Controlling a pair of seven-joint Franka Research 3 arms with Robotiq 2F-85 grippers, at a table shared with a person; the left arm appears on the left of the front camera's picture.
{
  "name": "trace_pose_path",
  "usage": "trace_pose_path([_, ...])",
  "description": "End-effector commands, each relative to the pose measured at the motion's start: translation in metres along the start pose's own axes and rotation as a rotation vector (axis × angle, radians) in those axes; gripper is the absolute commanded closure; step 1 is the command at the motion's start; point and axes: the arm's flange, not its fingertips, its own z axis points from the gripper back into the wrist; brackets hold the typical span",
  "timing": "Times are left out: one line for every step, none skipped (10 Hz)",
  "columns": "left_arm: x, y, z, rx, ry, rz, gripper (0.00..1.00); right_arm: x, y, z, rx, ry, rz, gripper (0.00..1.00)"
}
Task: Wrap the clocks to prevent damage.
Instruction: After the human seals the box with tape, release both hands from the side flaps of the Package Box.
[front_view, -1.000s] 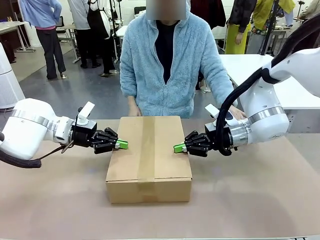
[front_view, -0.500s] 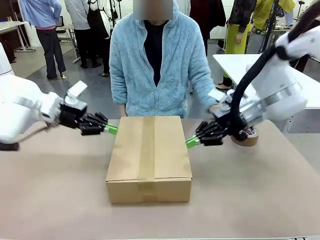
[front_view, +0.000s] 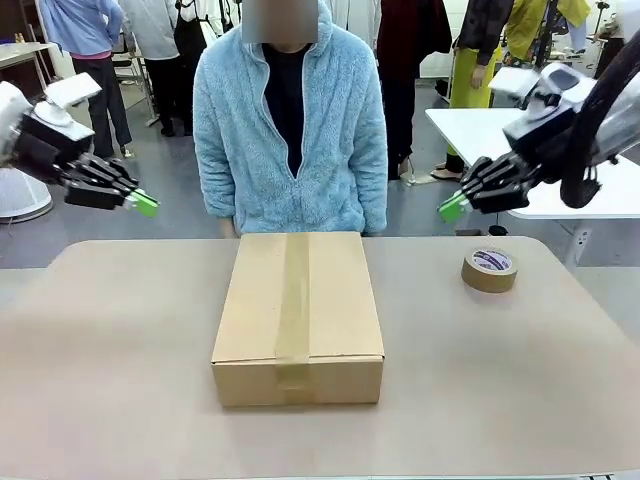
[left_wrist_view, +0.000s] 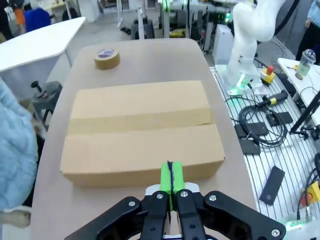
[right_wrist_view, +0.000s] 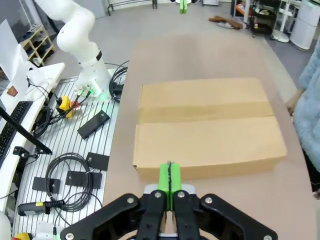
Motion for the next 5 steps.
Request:
trace_pose_path([0.011, -0.021, 0.022, 0.032, 0.105, 0.029, 1.0, 0.008, 0.021, 0.006, -0.022, 0.026, -0.027, 0.99])
trace_pose_path([0.015, -0.027, 0.033, 0.05, 0.15, 0.043, 1.0, 0.011, 0.024, 0.01, -0.04, 0.03, -0.04, 0.99])
trace_pose_path([0.016, -0.031, 0.04, 0.08, 0.158, 0.032, 1.0, 0.011, 0.023, 0.009, -0.035, 0.032, -0.047, 0.99])
trace_pose_path([0.012, -0.02, 0.028, 0.041, 0.096, 0.01, 1.0, 0.018, 0.018, 0.015, -0.039, 0.0, -0.003, 0.99])
trace_pose_path([0.012, -0.02, 0.028, 0.041, 0.096, 0.01, 1.0, 0.018, 0.018, 0.015, -0.039, 0.0, -0.003, 0.99])
